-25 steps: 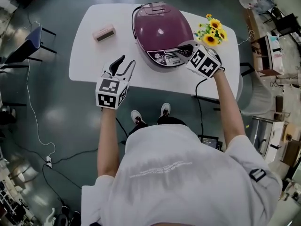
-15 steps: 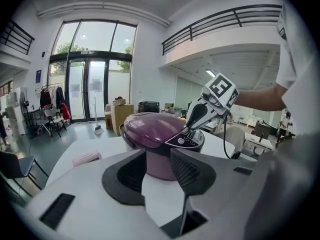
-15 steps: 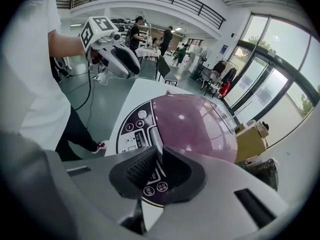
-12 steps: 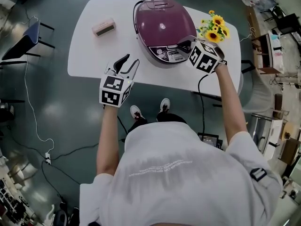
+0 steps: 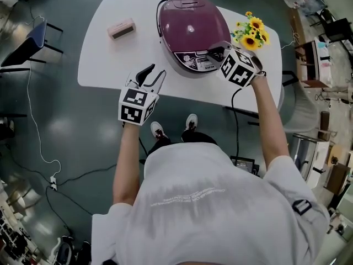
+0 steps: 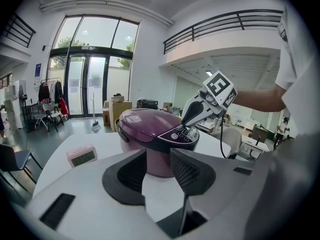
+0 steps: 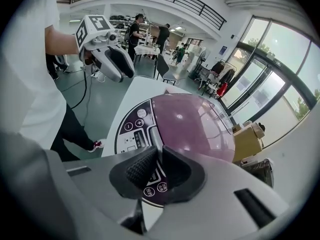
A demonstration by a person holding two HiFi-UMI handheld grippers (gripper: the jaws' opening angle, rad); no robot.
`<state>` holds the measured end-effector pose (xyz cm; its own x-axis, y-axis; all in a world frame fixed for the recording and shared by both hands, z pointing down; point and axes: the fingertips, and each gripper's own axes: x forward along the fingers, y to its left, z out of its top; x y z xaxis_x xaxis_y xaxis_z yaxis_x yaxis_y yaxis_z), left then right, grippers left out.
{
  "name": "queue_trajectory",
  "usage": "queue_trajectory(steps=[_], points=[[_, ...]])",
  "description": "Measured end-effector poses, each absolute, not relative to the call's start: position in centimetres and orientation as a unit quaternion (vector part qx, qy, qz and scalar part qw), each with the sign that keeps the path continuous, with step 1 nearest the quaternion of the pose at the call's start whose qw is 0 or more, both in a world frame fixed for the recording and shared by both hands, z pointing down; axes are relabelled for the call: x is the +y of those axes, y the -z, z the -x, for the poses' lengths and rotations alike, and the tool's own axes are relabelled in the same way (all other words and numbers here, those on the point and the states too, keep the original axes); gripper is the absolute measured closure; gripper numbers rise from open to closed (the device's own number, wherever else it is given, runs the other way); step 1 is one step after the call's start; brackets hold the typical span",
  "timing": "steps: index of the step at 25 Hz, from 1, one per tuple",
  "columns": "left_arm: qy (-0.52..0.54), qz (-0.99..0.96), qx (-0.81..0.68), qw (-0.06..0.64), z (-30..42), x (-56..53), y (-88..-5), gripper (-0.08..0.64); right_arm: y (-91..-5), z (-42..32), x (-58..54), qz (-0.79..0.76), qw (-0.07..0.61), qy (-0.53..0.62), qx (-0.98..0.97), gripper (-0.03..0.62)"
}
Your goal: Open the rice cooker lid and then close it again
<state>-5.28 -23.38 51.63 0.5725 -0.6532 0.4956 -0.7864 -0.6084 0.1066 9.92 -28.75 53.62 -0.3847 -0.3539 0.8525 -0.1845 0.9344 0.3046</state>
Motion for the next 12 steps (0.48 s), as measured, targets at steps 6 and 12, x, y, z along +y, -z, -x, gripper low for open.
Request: queue_trajectory(steps=[6, 12], points=[[-0.208, -0.868, -0.419, 0.166, 5.4, -22.8, -51.8, 0.399, -53.3, -10.0, -28.8, -0.177, 0.519, 0.052, -0.835, 0.537], [-0.207, -0.862, -0.429, 0.174, 6.2, -22.4, -52.3, 0.402, -53.3, -9.9, -28.9, -0.190, 0.509, 0.047, -0.838, 0.537]])
